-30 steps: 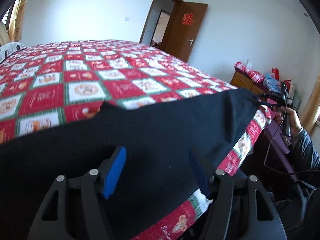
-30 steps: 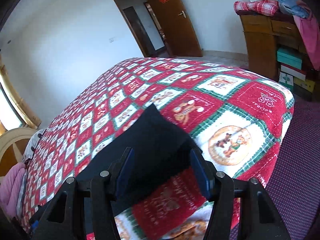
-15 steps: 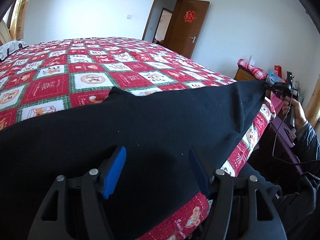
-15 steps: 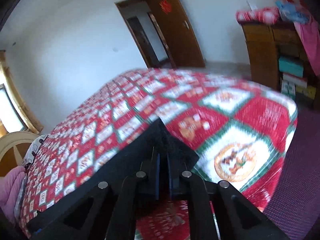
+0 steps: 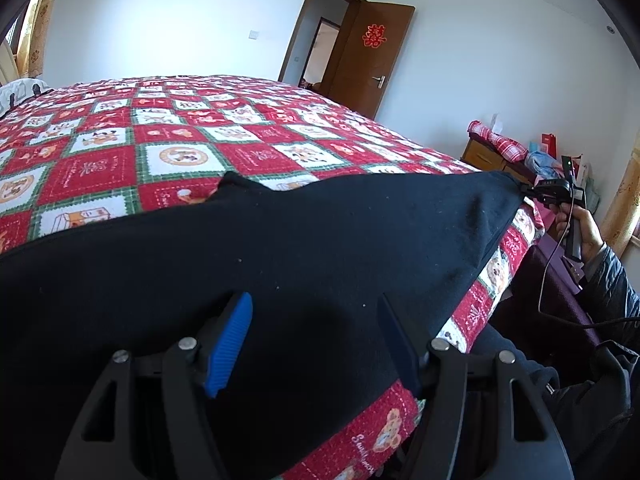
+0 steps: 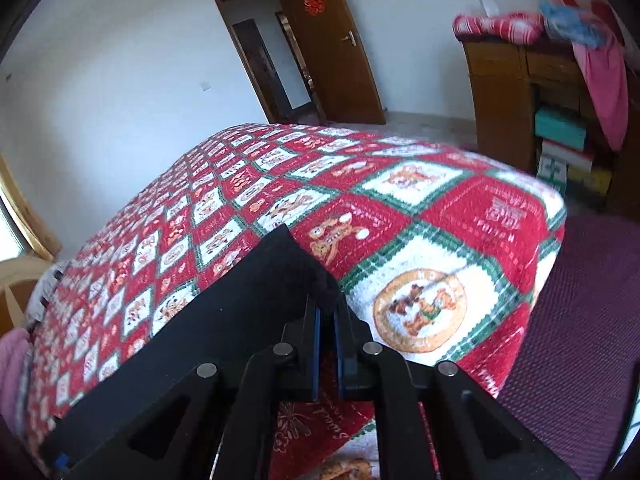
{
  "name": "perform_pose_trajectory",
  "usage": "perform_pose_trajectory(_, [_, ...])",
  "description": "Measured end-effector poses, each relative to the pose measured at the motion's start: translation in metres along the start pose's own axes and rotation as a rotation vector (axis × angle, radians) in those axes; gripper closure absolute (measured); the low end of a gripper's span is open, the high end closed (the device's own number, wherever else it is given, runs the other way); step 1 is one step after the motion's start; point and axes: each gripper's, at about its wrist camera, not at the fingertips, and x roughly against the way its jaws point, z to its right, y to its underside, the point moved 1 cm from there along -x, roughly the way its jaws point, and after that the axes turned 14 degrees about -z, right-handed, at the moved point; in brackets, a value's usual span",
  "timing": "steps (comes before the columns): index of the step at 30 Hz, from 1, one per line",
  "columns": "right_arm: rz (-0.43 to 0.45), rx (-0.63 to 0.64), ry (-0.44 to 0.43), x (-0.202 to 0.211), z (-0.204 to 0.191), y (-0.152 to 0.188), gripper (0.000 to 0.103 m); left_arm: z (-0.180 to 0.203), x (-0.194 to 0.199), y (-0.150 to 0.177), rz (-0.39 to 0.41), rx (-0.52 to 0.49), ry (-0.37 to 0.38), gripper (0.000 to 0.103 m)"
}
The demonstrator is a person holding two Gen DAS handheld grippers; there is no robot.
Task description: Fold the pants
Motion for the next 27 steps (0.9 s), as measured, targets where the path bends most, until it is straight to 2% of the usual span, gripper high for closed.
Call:
perform_pose_trajectory(1, [-0.002,-0.014,0.009,0.002,0.002,0.0,0.09,0.0,0.001,0.0,0.001,0.007,0.0,0.035])
perform_pose_trajectory(2, [-0.003,-0.022,0.031,0.004,0.003,-0.001,0.075,0.001,0.004,-0.001,0.003,0.015,-0.009,0.035])
perform_pose_trajectory(3, [0.011,-0.03,0.088,0.008,0.002,-0.001,0.069,0.002,0.005,-0.002,0.005,0.017,-0.019,0.034])
perform_pose_trajectory(4, [0.042,-0.027,0.146,0.015,0.001,-0.001,0.057,0.004,0.007,-0.002,0.012,0.015,-0.034,0.033])
perform_pose_trajectory(5, [0.081,-0.011,0.184,0.025,-0.003,-0.001,0.054,0.008,0.009,-0.002,0.022,0.007,-0.045,0.029])
perform_pose_trajectory(7, [0.134,0.028,0.193,0.041,-0.021,0.002,0.054,0.015,0.012,-0.002,0.041,-0.014,-0.08,0.026])
perform_pose_trajectory(10, [0.119,0.176,0.049,0.043,-0.07,0.017,0.054,0.026,0.014,-0.003,0.051,-0.05,-0.132,0.026])
perform_pose_trajectory(12, [0.031,0.355,-0.062,0.028,-0.122,0.043,0.054,0.029,0.015,-0.003,0.056,-0.062,-0.161,0.026])
perform_pose_trajectory(15, [-0.131,0.56,-0.23,-0.004,-0.183,0.095,0.054,0.027,0.017,-0.002,0.061,-0.068,-0.191,0.025])
perform_pose_trajectory(16, [-0.182,0.608,-0.262,-0.014,-0.196,0.11,0.054,0.024,0.018,-0.002,0.06,-0.063,-0.203,0.025])
perform_pose_trajectory(17, [-0.246,0.666,-0.272,-0.026,-0.21,0.129,0.054,0.022,0.018,-0.002,0.06,-0.059,-0.211,0.025])
perform_pose_trajectory(20, [-0.416,0.817,-0.206,-0.051,-0.231,0.176,0.054,0.013,0.019,0.0,0.062,-0.032,-0.211,0.025])
perform_pose_trajectory(21, [-0.434,0.862,-0.183,-0.053,-0.232,0.186,0.054,0.009,0.018,0.0,0.058,-0.017,-0.202,0.025])
perform_pose_trajectory(23, [-0.423,0.885,-0.155,-0.049,-0.233,0.189,0.054,0.004,0.013,0.001,0.051,0.003,-0.186,0.025])
perform_pose_trajectory(25, [-0.439,0.814,-0.244,-0.041,-0.237,0.175,0.054,0.005,0.011,0.004,0.053,0.013,-0.18,0.025])
perform_pose_trajectory(27, [-0.424,0.78,-0.345,-0.034,-0.258,0.165,0.054,0.007,0.011,0.005,0.063,0.012,-0.181,0.025])
